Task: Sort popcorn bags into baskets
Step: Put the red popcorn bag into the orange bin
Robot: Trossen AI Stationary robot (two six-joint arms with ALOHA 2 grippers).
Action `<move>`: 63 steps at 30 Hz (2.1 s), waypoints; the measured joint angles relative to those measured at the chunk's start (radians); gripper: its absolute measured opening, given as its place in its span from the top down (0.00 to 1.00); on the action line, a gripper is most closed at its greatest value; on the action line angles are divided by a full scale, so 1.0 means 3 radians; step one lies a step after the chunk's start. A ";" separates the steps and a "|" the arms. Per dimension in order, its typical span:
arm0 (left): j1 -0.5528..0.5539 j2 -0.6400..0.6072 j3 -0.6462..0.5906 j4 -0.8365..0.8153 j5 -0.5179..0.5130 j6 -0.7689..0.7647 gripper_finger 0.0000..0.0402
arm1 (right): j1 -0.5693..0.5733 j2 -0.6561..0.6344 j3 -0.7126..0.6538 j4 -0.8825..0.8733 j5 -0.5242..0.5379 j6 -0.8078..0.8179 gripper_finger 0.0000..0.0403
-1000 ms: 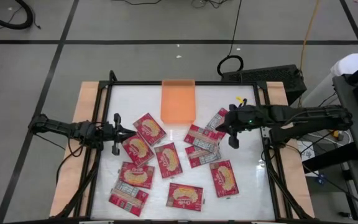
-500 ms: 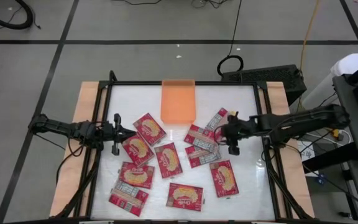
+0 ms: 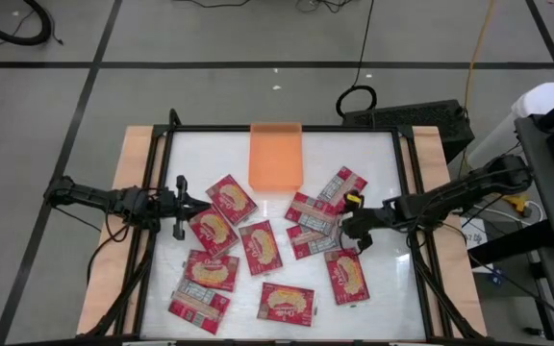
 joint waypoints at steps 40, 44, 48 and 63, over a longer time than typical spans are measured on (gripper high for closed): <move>-0.0003 0.1133 0.0004 0.1637 -0.0358 0.0723 0.69 | -0.0300 0.0158 0.0316 0.1916 0.0081 0.0796 1.00; -0.0001 0.1726 0.0026 0.2201 -0.0359 0.0712 0.54 | -0.0428 0.0158 0.0315 0.2041 0.0081 0.0916 1.00; 0.0000 0.2323 0.0311 0.2385 -0.0394 0.0664 0.42 | -0.0575 0.0158 0.0316 0.2147 0.0081 0.1034 1.00; 0.0410 0.4336 0.1876 0.2279 -0.0270 0.0108 0.28 | -0.0670 0.0159 0.0316 0.2319 0.0083 0.1227 1.00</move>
